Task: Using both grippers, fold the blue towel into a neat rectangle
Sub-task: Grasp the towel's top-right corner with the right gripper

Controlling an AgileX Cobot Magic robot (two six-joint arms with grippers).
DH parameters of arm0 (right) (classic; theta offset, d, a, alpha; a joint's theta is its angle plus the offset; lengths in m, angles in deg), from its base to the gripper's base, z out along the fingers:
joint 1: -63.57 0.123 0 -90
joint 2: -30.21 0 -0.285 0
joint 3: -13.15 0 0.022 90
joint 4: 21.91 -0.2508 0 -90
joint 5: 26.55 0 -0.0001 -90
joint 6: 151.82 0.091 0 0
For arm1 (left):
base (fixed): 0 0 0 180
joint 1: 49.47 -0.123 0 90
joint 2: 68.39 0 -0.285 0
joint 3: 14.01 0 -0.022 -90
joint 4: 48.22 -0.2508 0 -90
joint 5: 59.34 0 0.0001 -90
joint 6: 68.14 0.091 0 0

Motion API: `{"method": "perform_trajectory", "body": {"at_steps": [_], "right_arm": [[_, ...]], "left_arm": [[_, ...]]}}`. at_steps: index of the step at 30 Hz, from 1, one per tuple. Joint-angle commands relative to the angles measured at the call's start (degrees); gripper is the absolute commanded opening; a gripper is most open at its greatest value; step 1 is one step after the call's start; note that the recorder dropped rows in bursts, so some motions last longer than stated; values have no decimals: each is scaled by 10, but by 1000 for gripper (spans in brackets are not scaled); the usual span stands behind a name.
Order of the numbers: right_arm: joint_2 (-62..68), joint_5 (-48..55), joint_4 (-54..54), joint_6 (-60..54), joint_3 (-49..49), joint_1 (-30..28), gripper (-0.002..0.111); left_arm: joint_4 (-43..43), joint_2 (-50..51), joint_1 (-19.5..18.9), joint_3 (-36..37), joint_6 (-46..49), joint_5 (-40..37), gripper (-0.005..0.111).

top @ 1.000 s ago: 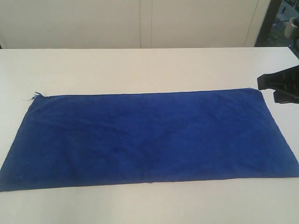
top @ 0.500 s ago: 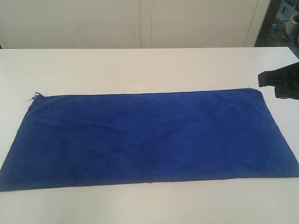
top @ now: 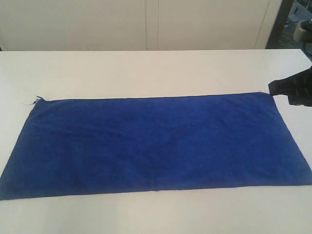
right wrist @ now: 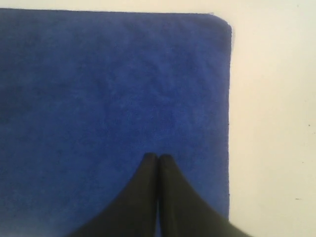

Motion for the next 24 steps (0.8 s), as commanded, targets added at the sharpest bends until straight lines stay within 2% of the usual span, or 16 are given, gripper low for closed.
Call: {"method": "perform_trajectory", "body": {"at_steps": [1, 5, 10, 16, 20, 21, 24], "right_arm": [[53, -28, 9, -6, 1, 0, 0], [99, -51, 13, -6, -1, -7, 0], [167, -51, 13, 3, -22, -48, 0], [228, -55, 13, -4, -53, -70, 2], [274, -56, 36, -21, -93, -76, 21], [290, -63, 38, -24, -105, -76, 30], [323, -69, 39, -35, -127, -76, 40]], "left_arm": [[1, -4, -1, 3, 2, -5, 0], [1, -4, -1, 3, 2, -5, 0], [1, -4, -1, 3, 2, -5, 0], [1, -4, -1, 3, 2, -5, 0], [1, -4, -1, 3, 2, -5, 0], [1, -4, -1, 3, 2, -5, 0], [1, -4, -1, 3, 2, -5, 0]]}}
